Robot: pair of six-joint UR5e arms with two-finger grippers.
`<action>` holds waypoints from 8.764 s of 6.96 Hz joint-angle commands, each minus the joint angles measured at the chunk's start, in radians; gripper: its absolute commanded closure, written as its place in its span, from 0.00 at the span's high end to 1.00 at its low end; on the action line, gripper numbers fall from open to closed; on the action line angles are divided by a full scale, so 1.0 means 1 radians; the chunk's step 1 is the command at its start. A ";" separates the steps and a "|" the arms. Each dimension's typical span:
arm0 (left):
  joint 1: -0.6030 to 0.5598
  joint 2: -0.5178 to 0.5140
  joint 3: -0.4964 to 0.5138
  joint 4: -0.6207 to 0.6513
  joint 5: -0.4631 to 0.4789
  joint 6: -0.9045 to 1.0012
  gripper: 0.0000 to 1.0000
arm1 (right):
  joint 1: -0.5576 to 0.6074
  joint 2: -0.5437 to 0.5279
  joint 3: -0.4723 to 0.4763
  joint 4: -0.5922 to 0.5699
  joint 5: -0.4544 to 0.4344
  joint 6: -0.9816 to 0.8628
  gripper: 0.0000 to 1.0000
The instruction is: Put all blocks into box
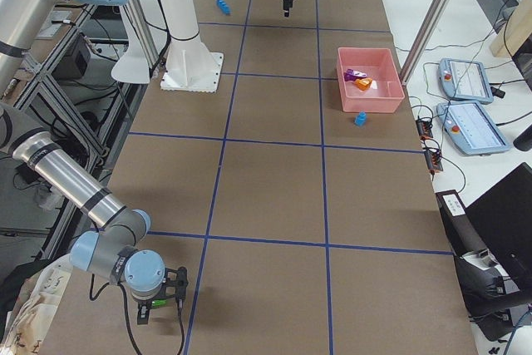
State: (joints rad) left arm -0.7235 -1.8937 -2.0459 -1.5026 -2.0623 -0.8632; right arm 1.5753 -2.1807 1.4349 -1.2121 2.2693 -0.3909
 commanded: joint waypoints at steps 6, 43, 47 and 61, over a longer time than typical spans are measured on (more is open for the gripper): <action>0.427 0.502 -0.200 -0.002 0.144 0.346 1.00 | 0.003 0.128 0.189 -0.016 0.136 0.276 0.00; -0.169 -0.975 1.337 -0.674 0.160 -0.180 1.00 | -0.534 1.398 -0.468 0.158 -0.138 1.483 1.00; -0.179 -0.973 1.225 -0.549 0.160 -0.171 1.00 | -0.537 1.403 -0.568 0.345 -0.159 2.088 1.00; -0.157 -0.967 1.175 -0.508 0.162 -0.169 1.00 | -0.640 1.458 -0.634 0.368 -0.171 2.430 0.00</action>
State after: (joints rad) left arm -0.8805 -2.8609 -0.8705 -2.0110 -1.9006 -1.0325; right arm 0.9345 -0.7229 0.7998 -0.8442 2.0974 2.0435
